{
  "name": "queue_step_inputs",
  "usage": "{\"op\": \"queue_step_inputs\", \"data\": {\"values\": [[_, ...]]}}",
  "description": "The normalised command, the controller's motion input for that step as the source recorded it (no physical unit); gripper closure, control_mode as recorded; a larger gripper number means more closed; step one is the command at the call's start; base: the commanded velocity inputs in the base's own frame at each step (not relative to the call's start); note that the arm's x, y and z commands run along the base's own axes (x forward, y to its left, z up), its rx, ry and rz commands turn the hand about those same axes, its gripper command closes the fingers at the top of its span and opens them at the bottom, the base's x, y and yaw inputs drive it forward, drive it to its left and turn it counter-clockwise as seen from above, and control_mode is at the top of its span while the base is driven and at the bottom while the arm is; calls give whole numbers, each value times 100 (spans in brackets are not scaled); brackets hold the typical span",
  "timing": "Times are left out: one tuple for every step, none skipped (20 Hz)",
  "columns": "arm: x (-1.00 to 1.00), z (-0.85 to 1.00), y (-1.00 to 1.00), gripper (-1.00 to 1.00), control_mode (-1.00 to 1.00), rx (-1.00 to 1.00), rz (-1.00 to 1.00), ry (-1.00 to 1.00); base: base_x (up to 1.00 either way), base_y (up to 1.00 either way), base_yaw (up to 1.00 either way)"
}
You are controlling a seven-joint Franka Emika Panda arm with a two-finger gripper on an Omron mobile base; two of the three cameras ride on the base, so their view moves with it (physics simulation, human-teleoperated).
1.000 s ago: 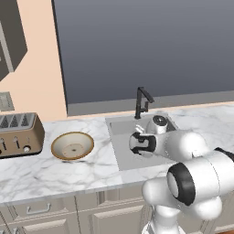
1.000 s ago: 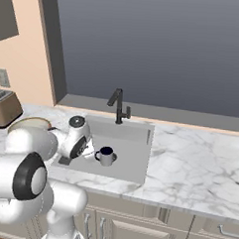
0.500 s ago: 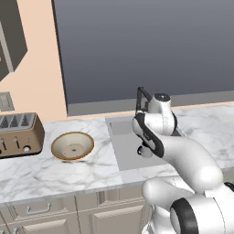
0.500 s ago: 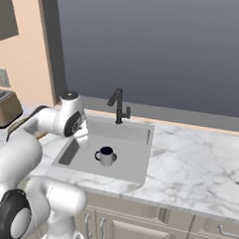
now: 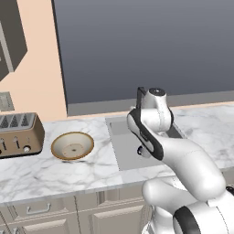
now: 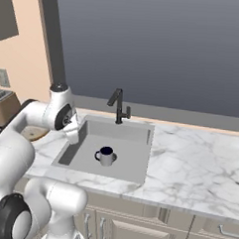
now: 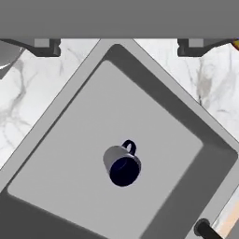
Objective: Pick the mug and place it in the sink. Pick the bowl and place it in the open cabinet and then close the cabinet.
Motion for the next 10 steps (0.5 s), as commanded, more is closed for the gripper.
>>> {"op": "queue_step_inputs", "data": {"values": [[0, 36, 39, -100, -100, 0, 21, 0, 0, 0, 0], [0, 34, 37, -100, -100, 1, 23, 0, 0, 0, 0], [0, 39, 34, -100, -100, 3, 25, 0, 0, 0, 0], [-3, 34, 41, -100, -100, 0, 27, 0, 0, 0, 0], [-2, 29, 36, -100, -100, 2, 29, 0, 0, 0, 0], [0, 22, 35, -100, -100, 1, 29, 0, 0, 0, 0], [0, 14, 33, -100, -100, 0, 28, 0, 0, 0, 0], [0, 12, 31, -100, -100, 4, 27, 0, 0, 0, 0], [0, 4, 27, -100, -100, 6, 26, 0, 0, 0, 0], [0, 4, 25, -100, -100, 6, 26, 0, 0, 0, 0]]}}
